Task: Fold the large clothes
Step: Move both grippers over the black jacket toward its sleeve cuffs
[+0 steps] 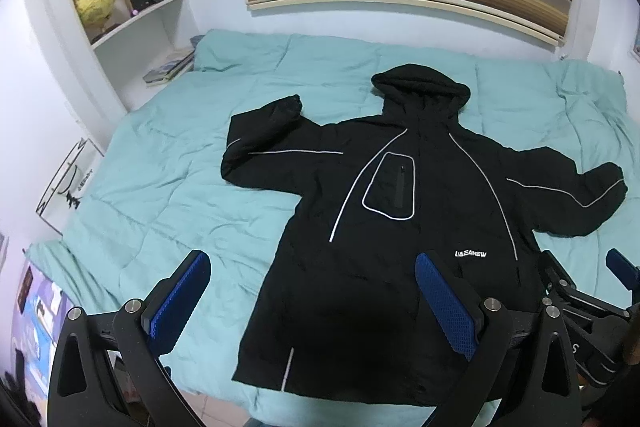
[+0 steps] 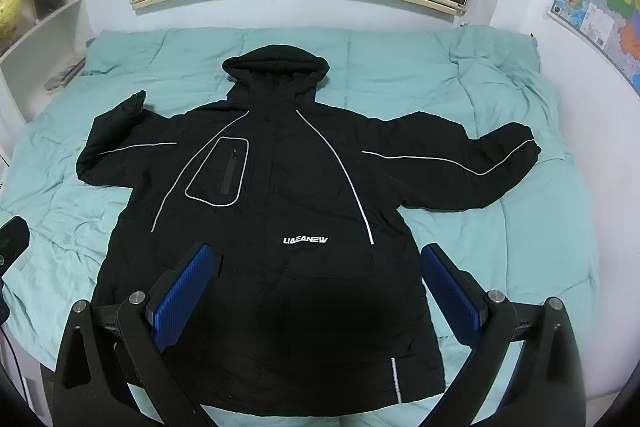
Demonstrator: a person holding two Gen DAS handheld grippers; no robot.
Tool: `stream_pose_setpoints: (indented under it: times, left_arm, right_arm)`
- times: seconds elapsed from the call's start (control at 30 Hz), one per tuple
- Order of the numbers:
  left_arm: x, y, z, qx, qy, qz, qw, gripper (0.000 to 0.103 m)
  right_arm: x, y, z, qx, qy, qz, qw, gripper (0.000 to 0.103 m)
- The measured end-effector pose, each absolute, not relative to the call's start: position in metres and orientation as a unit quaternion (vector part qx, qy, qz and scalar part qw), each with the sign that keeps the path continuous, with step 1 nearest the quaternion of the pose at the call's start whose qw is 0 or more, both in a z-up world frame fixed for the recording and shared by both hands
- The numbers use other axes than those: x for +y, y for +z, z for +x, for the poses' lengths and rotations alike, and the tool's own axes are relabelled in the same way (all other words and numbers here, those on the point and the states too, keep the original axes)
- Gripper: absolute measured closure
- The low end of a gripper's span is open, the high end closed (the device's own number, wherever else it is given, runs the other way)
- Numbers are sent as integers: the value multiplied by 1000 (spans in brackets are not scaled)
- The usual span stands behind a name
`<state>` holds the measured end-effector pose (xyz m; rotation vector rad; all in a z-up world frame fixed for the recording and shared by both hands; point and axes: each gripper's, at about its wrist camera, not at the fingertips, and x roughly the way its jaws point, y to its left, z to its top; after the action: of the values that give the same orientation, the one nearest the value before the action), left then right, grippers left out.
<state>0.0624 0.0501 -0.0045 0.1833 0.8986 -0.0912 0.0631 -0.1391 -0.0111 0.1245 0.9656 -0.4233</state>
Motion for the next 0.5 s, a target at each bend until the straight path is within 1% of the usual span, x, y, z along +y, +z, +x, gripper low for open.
stream_pose_setpoints:
  times: [0.37,0.43,0.5]
  left_arm:
    - [60,-16,96,430,-78,84,896,1]
    - [62,-17,104,437,-75,102,890,1]
    - [65,-23,111,448,-83,96,885,1]
  right_arm:
    - [-115,-25,87,476,-222,62,849,0]
    - [-113,-28,92,478,-226,67,846,0]
    - [-110,-30,98,480,-228,70,844,0]
